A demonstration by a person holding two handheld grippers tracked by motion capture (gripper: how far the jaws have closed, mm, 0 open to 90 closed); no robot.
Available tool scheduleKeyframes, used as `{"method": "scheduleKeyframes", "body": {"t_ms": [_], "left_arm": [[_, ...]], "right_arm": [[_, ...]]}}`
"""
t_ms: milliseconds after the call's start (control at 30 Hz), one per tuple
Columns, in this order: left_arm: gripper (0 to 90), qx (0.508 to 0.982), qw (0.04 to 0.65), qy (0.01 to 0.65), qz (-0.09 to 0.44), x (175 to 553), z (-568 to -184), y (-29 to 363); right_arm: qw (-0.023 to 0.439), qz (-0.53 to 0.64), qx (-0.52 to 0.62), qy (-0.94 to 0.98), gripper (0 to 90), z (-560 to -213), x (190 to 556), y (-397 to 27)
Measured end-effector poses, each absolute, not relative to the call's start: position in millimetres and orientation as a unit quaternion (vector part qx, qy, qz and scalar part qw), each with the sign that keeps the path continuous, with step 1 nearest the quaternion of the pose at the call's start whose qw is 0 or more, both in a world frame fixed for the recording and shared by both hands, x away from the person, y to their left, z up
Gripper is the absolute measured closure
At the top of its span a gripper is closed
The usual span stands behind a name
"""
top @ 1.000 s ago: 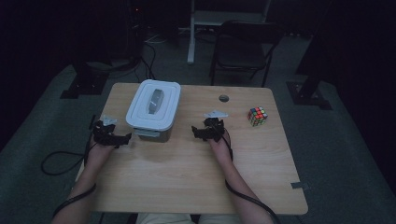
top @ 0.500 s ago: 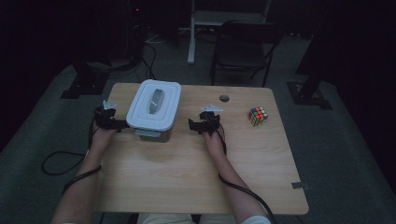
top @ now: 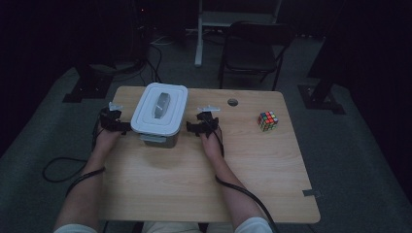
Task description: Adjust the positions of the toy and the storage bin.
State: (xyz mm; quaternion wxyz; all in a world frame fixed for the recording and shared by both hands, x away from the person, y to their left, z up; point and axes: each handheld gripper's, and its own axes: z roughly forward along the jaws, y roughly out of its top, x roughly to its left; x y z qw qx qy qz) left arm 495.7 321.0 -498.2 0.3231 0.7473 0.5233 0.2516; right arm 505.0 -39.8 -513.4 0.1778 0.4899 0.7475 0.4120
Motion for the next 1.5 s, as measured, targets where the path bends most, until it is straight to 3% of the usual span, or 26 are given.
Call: {"method": "scheduleKeyframes", "body": {"t_ms": [533,1500], "left_arm": [[2.3,0.762,0.335,0.498,0.243,498.4,-483.1,299.4],[2.4,0.797,0.326,0.458,0.22,486.6,-480.0,235.9]], "right_arm": [[0.177,0.43,0.467,0.752,13.0,-498.4,501.2,-33.8],[0.146,0.44,0.458,0.759,15.6,-497.7,477.6,-96.0]]}}
